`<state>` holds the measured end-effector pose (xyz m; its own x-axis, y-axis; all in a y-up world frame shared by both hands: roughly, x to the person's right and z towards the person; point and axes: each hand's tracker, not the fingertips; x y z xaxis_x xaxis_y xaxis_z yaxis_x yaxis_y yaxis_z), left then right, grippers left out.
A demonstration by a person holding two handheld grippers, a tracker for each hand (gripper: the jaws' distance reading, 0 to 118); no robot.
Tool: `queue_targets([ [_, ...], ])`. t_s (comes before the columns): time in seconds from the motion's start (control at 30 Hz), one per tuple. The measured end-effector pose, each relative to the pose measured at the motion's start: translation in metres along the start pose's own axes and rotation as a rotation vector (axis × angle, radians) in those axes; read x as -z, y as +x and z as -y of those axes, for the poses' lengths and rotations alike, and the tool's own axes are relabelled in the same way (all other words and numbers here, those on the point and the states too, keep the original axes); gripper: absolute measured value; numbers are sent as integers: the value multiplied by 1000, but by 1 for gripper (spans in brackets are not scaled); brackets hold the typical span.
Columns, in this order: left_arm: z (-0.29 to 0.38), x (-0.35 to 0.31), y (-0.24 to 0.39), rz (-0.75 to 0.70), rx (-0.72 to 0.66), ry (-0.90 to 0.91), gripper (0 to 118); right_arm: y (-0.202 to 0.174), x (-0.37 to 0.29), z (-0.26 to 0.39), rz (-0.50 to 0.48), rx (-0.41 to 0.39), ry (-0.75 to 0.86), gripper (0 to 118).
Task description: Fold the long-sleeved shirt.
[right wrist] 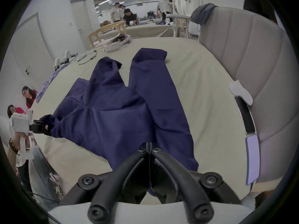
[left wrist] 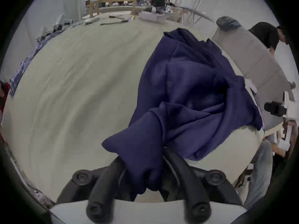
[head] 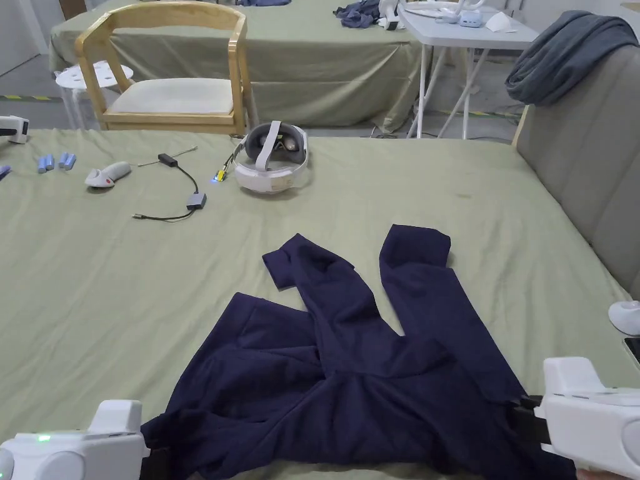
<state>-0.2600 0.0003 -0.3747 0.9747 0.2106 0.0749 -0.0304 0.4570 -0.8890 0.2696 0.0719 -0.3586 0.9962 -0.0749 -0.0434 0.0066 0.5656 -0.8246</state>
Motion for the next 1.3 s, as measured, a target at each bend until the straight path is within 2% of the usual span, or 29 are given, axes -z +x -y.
queue_targets([
  [0.1,7,-14,9,-45,55,15,16,-21,10,-43,-50,-72,43,0],
  [0.13,8,-17,8,-34,43,19,16,-38,11,-64,-57,-94,62,12],
  [0.17,9,-21,8,-25,29,25,16,-50,16,-83,-74,-122,82,36],
  [0.2,8,-30,17,-38,28,36,16,-61,26,-102,-93,-151,92,73],
  [0.23,9,-33,21,-36,25,39,16,-72,41,-122,-115,-185,78,99],
  [0.27,10,-35,26,-33,30,40,16,-91,59,-143,-110,-207,55,99],
  [0.33,6,-34,19,3,18,18,16,-111,101,-174,-145,-228,18,110],
  [0.43,1,-30,12,-3,19,13,16,-141,170,-202,-148,-242,-91,96],
  [0.53,3,-25,8,-6,-10,13,16,-159,223,-215,-81,-255,-182,93],
  [0.57,3,-25,7,-6,-20,15,16,-162,235,-216,-47,-241,-197,85],
  [0.6,4,-24,8,-8,-20,18,16,-164,242,-215,-24,-228,-210,68],
  [0.63,5,-24,8,-9,-19,16,16,-167,251,-213,-2,-205,-243,34],
  [0.7,3,-24,7,-10,-18,13,16,-169,251,-211,-10,-177,-225,30],
  [0.73,0,-21,7,-13,-23,5,16,-170,246,-213,-7,-174,-229,13],
  [0.77,-2,-20,6,-9,-27,-6,16,-168,242,-212,-72,-159,-212,0],
  [0.87,-10,-29,7,-22,-31,32,16,-148,215,-213,-120,-106,-195,0],
  [1.0,-55,-60,0,76,-98,157,13,-118,106,-239,-177,-109,27,0],
  [1.17,-156,-113,23,79,-35,360,7,-60,-54,-305,-97,-204,325,0],
  [1.3,-244,-151,47,78,5,486,6,-21,-164,-354,-32,-223,497,0],
])
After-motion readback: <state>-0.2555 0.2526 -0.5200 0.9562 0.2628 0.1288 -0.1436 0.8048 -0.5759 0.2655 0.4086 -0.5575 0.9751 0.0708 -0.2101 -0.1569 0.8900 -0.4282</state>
